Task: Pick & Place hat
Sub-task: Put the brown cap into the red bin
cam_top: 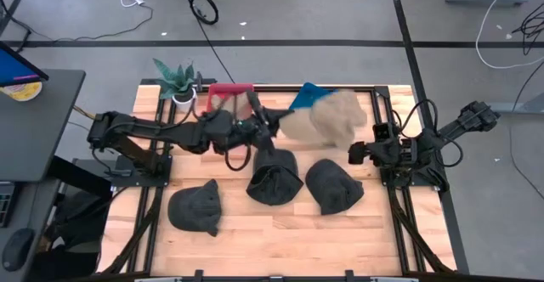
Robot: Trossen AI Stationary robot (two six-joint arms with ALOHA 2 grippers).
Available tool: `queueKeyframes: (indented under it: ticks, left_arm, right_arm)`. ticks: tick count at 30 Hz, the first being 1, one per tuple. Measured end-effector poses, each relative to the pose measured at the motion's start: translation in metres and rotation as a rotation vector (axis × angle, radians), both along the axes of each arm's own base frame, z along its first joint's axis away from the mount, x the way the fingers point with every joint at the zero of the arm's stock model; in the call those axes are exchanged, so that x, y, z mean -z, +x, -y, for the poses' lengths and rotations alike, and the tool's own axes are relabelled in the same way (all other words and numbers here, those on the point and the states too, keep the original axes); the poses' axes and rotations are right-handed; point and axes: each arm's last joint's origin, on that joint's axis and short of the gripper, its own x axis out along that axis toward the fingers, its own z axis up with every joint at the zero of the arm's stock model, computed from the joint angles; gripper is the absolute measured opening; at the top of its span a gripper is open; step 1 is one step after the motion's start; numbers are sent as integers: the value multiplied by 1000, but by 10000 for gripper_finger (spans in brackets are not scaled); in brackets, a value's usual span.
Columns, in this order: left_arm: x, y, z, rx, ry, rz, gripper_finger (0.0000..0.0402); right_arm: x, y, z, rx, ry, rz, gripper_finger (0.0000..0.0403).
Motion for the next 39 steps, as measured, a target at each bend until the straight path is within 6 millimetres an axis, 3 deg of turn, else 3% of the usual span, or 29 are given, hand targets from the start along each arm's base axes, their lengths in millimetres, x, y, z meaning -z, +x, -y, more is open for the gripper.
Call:
queueKeyframes:
  ticks: [4,8,16,22,30,39]
  left_arm:
    - [-16,-18,-6,-137,-140,104,12]
    - [-33,-38,-11,-235,-167,157,18]
    - [-57,-80,-17,-444,-20,51,12]
    - [-66,-109,-17,-633,4,-46,12]
    - [-55,-123,-9,-725,-11,-169,11]
    - [-5,-124,-19,-742,-42,-398,11]
  right_arm:
    - [0,0,0,12,-11,0,333]
    - [1,1,0,19,-15,-14,353]
    - [11,8,-2,43,-63,-137,342]
    - [27,16,3,189,-70,-325,326]
    - [37,23,12,235,-56,-423,315]
    - [37,25,18,241,-57,-425,313]
